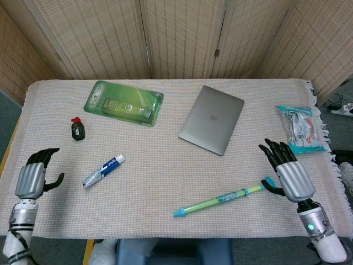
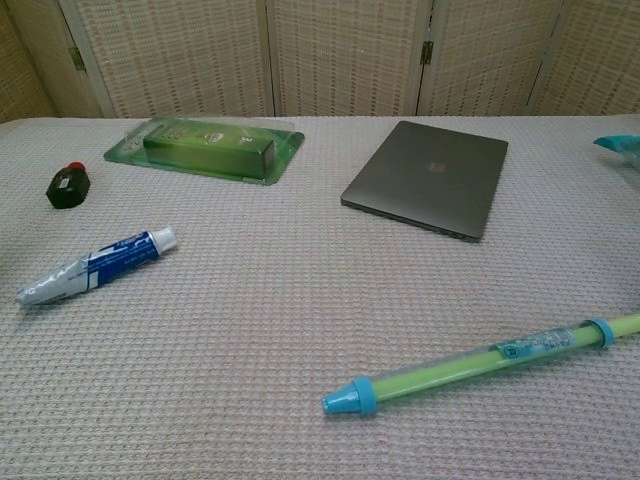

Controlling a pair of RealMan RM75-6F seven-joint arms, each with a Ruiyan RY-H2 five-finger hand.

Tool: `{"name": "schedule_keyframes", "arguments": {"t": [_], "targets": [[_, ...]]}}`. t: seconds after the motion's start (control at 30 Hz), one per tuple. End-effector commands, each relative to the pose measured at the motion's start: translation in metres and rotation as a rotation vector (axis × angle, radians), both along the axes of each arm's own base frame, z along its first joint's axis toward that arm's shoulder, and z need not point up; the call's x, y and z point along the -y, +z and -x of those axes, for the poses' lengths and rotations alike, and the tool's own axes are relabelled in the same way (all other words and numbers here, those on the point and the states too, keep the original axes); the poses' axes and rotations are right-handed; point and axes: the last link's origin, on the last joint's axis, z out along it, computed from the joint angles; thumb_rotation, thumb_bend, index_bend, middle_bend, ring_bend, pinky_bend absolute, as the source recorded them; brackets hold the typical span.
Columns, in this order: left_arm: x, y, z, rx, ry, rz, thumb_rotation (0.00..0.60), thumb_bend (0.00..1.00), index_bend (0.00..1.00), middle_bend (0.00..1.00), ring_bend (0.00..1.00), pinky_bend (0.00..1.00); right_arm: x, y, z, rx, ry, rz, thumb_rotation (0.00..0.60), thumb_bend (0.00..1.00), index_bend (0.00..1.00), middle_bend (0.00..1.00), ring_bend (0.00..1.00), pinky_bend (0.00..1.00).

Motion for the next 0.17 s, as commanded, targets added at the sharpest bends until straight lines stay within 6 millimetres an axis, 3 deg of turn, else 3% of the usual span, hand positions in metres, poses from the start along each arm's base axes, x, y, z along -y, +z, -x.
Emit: {"name": "schedule_keyframes", "arguments": {"t": [0.03, 0.17], "targets": [[0.026, 0.017, 0.016, -0.01, 0.02, -0.048, 0.6, 0.4, 0.22, 0.23, 0.18, 0.16, -0.014, 0.009, 0.015, -0.004, -0.029, 0.012, 0.6, 0.31, 0.0, 0.0, 0.0, 0.0], [0.047, 0.021, 0.023, 0.0, 0.039, -0.063, 0.6, 0.4, 0.23, 0.23, 0.18, 0.16, -0.028, 0.015, 0.029, -0.003, -0.068, 0.035, 0.6, 0.31, 0.0, 0.0, 0.0, 0.0]]}}
